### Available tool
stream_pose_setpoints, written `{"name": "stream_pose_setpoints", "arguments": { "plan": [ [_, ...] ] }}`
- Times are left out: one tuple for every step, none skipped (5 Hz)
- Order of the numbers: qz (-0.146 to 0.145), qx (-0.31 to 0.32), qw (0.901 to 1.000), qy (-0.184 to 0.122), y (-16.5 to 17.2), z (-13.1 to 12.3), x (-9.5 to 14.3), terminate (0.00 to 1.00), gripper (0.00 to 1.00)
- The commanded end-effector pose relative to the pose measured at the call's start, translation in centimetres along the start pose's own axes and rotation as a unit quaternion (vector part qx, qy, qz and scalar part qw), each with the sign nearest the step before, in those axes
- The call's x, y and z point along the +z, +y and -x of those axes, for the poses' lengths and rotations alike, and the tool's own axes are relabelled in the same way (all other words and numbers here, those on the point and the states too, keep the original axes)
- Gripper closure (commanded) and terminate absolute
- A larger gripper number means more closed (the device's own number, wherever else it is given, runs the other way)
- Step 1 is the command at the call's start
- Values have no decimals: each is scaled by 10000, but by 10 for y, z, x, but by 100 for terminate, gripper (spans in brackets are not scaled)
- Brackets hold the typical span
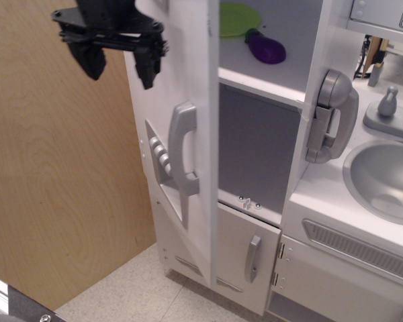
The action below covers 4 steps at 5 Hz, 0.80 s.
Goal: Close fridge
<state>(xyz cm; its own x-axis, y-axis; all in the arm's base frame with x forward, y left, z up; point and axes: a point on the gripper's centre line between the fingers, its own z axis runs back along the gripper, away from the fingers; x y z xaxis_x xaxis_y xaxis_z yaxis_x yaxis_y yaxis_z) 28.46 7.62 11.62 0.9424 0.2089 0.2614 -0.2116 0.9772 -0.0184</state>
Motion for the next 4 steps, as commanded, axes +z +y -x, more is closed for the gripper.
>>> {"name": "stream_pose_setpoints", "arguments": {
  "plan": [
    [40,155,9997,-169,-15,-31,8,0,0],
    [59,299,9995,-79,-27,-51,2,0,0],
    [78,426,9990,-74,-34,-65,1,0,0],
    [87,530,9985,-52,-40,-79,-2,0,0]
  ]
}}
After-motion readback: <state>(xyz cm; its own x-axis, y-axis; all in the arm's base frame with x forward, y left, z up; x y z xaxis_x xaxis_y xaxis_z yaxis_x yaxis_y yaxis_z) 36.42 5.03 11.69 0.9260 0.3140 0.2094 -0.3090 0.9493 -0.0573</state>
